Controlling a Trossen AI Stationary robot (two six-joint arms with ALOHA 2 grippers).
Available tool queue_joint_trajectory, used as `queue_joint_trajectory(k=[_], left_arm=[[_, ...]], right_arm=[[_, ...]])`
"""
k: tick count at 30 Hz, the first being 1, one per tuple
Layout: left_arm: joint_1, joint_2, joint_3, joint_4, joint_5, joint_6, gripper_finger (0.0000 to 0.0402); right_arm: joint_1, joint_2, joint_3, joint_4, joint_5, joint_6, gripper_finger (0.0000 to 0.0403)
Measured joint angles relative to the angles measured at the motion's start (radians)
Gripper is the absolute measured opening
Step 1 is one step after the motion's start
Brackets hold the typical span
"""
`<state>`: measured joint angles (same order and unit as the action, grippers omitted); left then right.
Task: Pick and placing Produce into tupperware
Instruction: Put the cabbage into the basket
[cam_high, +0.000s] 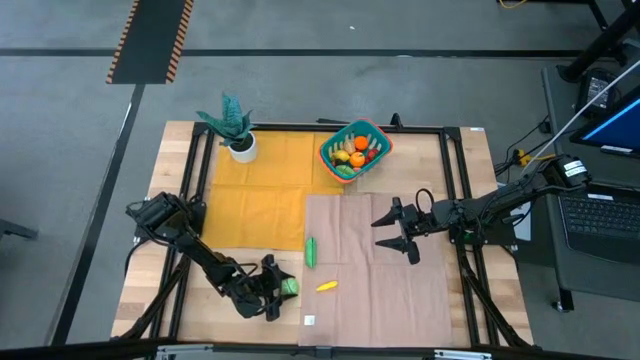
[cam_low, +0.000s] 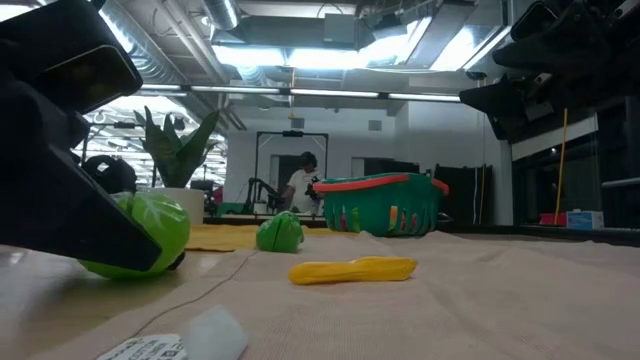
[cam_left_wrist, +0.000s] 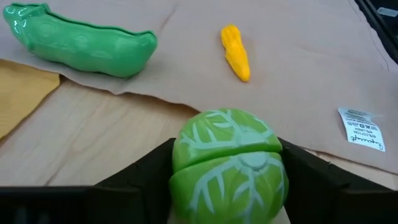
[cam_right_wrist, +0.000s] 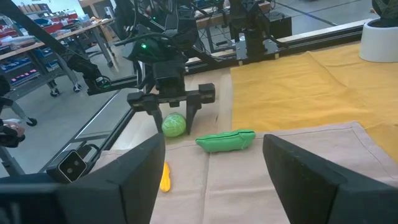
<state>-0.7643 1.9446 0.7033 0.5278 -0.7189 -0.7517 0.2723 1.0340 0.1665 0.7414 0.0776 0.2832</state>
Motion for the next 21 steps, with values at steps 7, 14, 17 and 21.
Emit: queue_joint_trajectory(k=[7,14,17,21], left_arm=[[0.000,0.000,0.000,0.001,0.001,-0.001,0.0224],[-0.001,0.000,0.000,0.006,0.000,0.000,0.0223],[-0.001,0.000,-0.001,0.021,0.005,0.007,0.0218],[-0.002,0.000,-0.001,0.082,0.004,0.070,0.0218]], right_arm=[[0.000,0.000,0.000,-0.001,0.000,0.000,0.0271],[0.000,0.000,0.000,-0.004,0.000,0.000,0.0271],[0.000,0.000,0.000,-0.004,0.000,0.000,0.0271],[0.000,0.000,0.000,-0.006,0.000,0.000,0.0271]])
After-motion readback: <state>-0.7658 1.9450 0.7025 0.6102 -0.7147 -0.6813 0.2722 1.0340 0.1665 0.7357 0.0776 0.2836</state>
